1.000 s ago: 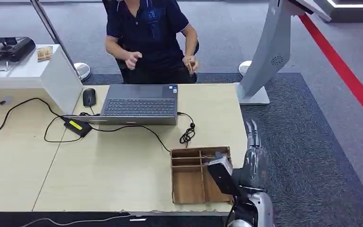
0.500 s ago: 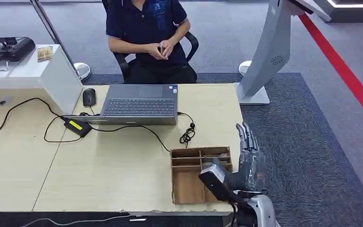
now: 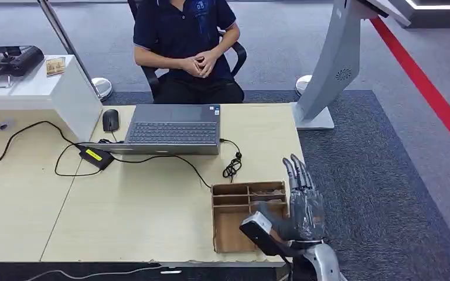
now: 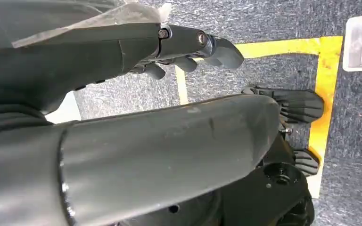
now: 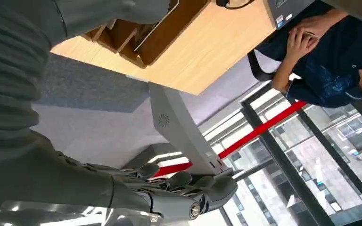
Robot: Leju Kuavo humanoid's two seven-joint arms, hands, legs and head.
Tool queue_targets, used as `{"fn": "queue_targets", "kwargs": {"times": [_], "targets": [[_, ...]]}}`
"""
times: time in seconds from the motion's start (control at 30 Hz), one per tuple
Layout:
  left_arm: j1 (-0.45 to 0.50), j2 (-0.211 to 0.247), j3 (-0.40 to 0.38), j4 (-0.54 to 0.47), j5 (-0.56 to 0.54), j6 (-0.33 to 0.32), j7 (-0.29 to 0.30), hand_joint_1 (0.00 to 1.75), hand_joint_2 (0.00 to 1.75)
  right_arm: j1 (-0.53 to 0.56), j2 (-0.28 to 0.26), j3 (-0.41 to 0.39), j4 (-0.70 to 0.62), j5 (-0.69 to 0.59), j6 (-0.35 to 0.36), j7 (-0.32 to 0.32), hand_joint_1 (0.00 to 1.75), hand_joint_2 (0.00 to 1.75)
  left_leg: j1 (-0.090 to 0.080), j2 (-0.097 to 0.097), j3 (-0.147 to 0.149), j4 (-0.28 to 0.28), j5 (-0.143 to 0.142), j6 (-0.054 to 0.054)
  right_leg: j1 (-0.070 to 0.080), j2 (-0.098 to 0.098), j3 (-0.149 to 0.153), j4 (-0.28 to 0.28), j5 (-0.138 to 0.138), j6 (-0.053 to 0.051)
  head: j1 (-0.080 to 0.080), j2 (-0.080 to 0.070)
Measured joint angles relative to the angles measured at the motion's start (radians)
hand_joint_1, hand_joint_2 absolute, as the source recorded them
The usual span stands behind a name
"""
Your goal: Pass the card to the sensor for recognition and then transmit it.
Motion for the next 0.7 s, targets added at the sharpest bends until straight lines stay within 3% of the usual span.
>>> {"fn": "queue_targets", "kwargs": {"times": [0.7], "targets": [[-0.001,0.003,0.000,0.000,-0.018,-0.010,-0.013,0.00,0.00,-0.041,0.023,0.024,0.120,-0.038,-0.040,-0.026,0.00,1.75,0.000,0.000,0.000,0.000,0.000,0.000,0.000,0.000,0.000,0.000,0.000,0.000,0.000,0.000]]}}
